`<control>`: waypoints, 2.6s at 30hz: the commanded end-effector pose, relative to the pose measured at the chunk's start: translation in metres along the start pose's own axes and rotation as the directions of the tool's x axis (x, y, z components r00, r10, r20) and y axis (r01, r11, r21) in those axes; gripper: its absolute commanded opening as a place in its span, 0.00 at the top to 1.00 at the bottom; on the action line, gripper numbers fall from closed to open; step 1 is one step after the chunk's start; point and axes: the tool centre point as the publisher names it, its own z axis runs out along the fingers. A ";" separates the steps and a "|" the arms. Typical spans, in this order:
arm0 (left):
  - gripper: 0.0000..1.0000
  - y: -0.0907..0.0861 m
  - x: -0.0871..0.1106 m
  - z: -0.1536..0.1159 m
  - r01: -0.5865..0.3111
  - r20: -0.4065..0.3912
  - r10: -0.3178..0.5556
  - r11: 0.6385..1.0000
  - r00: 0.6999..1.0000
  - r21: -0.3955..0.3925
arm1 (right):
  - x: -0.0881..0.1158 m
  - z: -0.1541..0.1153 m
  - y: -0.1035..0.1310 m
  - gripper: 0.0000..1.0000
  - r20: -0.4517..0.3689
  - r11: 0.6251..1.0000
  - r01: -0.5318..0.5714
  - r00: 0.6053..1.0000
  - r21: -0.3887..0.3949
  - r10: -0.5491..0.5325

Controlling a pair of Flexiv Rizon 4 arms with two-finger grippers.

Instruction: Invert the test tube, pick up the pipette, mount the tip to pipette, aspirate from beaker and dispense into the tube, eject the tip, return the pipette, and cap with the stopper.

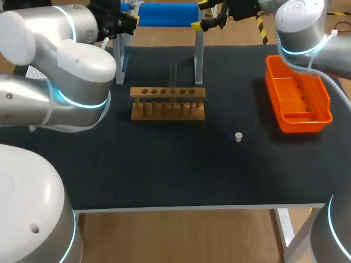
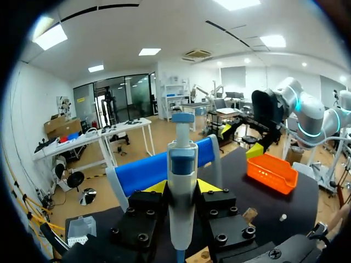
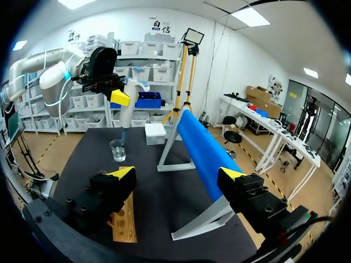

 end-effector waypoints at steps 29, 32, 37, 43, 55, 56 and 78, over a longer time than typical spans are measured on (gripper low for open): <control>1.00 -0.001 -0.042 0.043 0.078 0.135 -0.068 0.994 0.989 -0.070 | -0.001 -0.001 0.001 0.00 -0.004 1.000 0.000 1.000 0.004 0.001; 1.00 -0.001 -0.045 0.048 0.082 0.140 -0.071 0.994 0.988 -0.076 | -0.001 -0.001 0.001 0.00 -0.004 1.000 0.000 1.000 0.004 0.001; 1.00 -0.001 -0.049 0.055 0.092 0.139 -0.080 0.992 0.987 -0.083 | -0.001 -0.001 0.001 0.00 -0.004 1.000 0.000 1.000 0.004 0.001; 1.00 0.000 -0.053 0.063 0.108 0.134 -0.097 0.991 0.986 -0.084 | -0.001 -0.001 0.001 0.00 -0.004 1.000 0.000 1.000 0.004 0.001; 1.00 0.008 -0.064 0.075 0.136 0.169 -0.113 0.982 0.979 -0.132 | -0.001 -0.001 0.001 0.00 -0.004 1.000 0.000 1.000 0.004 0.001; 1.00 0.008 -0.065 0.076 0.137 0.171 -0.113 0.981 0.979 -0.135 | -0.001 -0.001 0.001 0.00 -0.004 1.000 0.000 1.000 0.004 0.001; 1.00 0.016 -0.078 0.092 0.161 0.197 -0.125 0.971 0.972 -0.179 | -0.001 -0.001 0.001 0.00 -0.004 1.000 0.000 1.000 0.004 0.001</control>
